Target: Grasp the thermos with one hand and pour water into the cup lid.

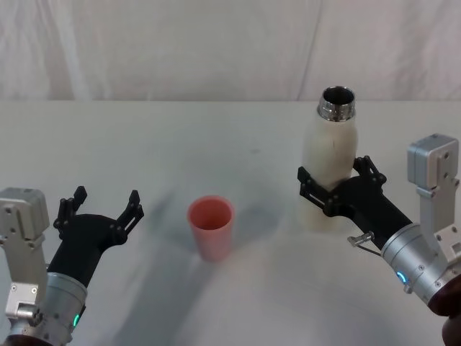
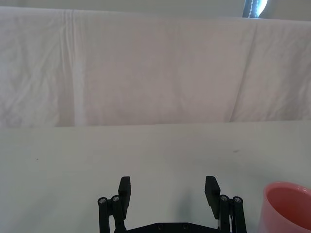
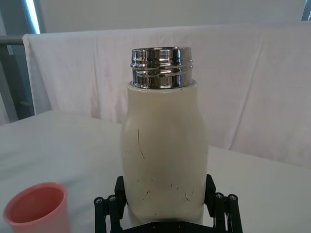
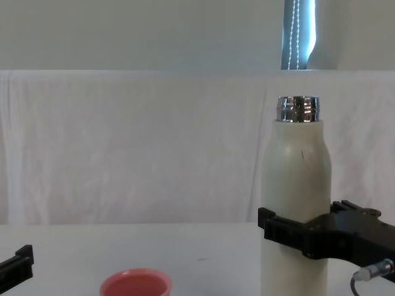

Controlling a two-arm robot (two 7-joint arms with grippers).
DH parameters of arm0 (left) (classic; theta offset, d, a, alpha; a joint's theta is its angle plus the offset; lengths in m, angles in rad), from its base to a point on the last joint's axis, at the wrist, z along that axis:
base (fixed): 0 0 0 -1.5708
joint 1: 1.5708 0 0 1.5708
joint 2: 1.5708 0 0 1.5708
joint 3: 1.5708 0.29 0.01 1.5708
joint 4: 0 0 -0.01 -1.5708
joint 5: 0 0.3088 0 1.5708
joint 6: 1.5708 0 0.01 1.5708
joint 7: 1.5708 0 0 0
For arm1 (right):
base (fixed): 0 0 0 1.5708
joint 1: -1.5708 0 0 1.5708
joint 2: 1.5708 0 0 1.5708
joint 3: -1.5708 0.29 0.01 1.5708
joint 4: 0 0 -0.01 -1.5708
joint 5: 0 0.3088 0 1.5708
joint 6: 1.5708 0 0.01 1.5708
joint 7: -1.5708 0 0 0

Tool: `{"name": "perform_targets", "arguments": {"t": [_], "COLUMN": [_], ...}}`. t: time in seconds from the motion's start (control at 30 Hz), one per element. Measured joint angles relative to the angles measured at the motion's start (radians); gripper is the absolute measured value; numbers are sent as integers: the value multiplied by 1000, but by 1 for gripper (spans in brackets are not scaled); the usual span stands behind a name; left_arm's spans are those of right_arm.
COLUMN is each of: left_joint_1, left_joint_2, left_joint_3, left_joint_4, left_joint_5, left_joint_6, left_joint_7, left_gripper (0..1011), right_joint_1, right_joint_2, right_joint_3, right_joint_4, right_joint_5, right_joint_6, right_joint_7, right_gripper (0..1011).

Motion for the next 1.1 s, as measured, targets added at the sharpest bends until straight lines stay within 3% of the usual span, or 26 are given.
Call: {"name": "perform_targets", "arguments": {"t": [0.57,1.1], "left_joint_1": [0,0], "left_joint_2": [0,0], "left_joint_3": [0,0], "left_joint_4": [0,0], "left_joint_5": [0,0], "left_joint_6": [0,0], "left_joint_7": [0,0], "left_gripper": [1001,1001], "right_joint_1": [50,79], "right_joint_2": [-9,-32], "right_joint_3": [-23,-27], "right_joint_4": [99,166], "right_joint_5": [-6,0], "right_joint_6": [-68,-93], "right_joint_7": [-20,-24], "right_gripper": [958,958]}}
